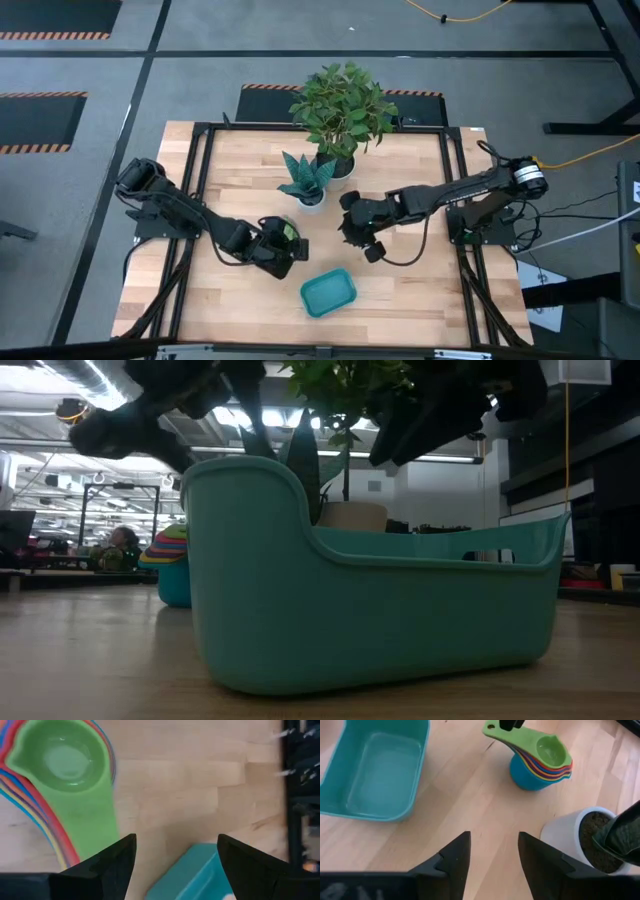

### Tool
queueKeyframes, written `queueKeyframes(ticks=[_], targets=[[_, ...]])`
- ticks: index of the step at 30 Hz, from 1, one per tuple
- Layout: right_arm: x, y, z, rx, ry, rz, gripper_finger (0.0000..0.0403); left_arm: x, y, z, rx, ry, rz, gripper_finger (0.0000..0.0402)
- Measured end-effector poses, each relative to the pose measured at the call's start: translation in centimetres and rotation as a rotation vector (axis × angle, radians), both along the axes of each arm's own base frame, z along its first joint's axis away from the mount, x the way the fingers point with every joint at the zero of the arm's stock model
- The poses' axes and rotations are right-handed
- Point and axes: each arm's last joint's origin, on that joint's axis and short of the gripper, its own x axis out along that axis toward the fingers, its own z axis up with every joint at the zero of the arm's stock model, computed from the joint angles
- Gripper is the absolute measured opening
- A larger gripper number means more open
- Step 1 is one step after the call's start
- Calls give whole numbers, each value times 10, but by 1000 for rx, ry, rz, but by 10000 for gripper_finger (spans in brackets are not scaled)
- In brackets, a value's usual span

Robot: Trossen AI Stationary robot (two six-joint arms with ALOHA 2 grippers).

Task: Nest measuring cups in basket
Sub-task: Put the stacked measuring cups into the green bin

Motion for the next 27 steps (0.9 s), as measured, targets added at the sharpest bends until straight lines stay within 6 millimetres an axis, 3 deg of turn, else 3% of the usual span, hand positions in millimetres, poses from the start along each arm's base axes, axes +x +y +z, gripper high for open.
queueKeyframes(ticks=[8, 18, 22, 27], targets=[[1, 0, 0, 0, -2, 0, 169, 8, 7, 18, -75, 33, 1, 271], [0, 0, -1, 0, 9, 0, 169, -2, 14, 64, -59, 197, 63, 271], [0, 0, -1, 0, 9, 0, 169, -5, 15, 62, -67, 243, 90, 271], [0, 0, -1, 1, 9, 0, 169, -1, 13, 44, -83, 353, 118, 271]])
